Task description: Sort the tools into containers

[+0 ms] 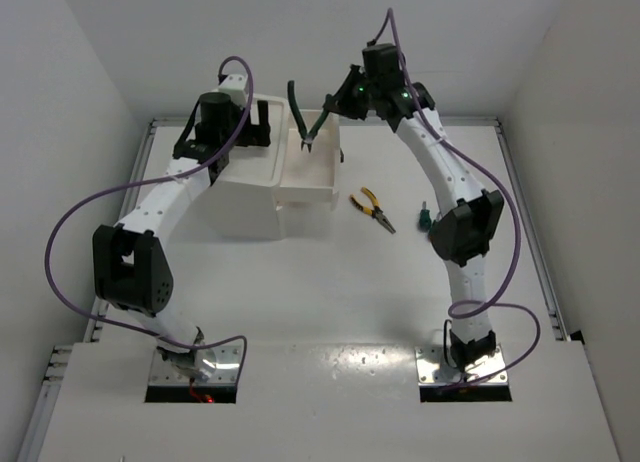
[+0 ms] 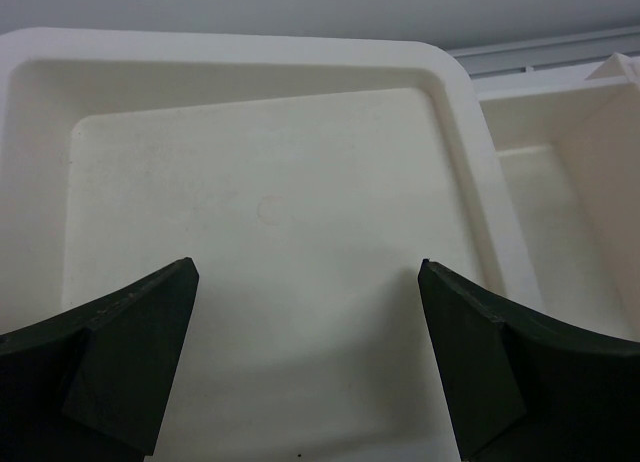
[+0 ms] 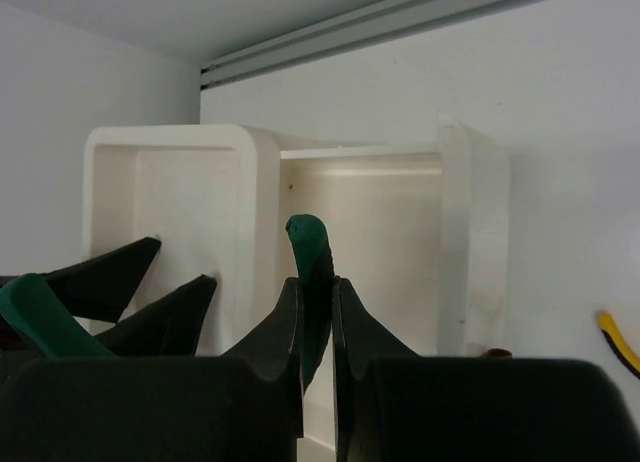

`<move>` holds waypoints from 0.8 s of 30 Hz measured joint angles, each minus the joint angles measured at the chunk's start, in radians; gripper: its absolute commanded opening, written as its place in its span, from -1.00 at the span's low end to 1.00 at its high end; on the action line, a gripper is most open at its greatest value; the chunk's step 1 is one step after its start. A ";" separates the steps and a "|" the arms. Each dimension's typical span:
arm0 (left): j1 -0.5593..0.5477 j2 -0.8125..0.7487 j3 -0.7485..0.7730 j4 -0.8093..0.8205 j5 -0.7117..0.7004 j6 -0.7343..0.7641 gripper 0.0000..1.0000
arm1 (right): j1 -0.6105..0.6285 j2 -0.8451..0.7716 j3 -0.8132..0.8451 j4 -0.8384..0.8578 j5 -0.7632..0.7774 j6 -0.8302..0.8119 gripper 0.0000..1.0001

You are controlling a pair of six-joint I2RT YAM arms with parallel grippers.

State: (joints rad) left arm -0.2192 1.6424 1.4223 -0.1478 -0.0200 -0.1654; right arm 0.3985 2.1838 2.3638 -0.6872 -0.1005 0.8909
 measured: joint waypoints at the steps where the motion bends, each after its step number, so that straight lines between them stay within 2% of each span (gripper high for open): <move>1: 0.000 -0.001 0.000 0.000 -0.002 0.001 1.00 | 0.006 0.000 0.000 -0.002 0.011 0.000 -1.00; 7: -0.002 -0.006 -0.008 0.003 -0.006 0.005 1.00 | 0.048 0.014 0.000 -0.025 0.161 -0.076 -1.00; 17: -0.002 -0.026 -0.032 0.007 -0.006 0.007 1.00 | 0.227 0.034 0.031 -0.028 0.468 -0.554 -1.00; 20: -0.002 -0.027 -0.032 0.006 -0.006 0.007 1.00 | 0.252 0.041 0.068 -0.062 0.519 -0.595 -1.00; 24: -0.002 -0.028 -0.035 0.007 -0.006 0.008 1.00 | 0.238 0.041 0.058 -0.115 0.544 -0.559 -1.00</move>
State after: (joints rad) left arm -0.2214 1.6146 1.3876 -0.1406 -0.0261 -0.1577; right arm 0.6365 2.2246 2.4214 -0.8024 0.4435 0.3321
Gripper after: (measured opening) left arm 0.997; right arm 0.070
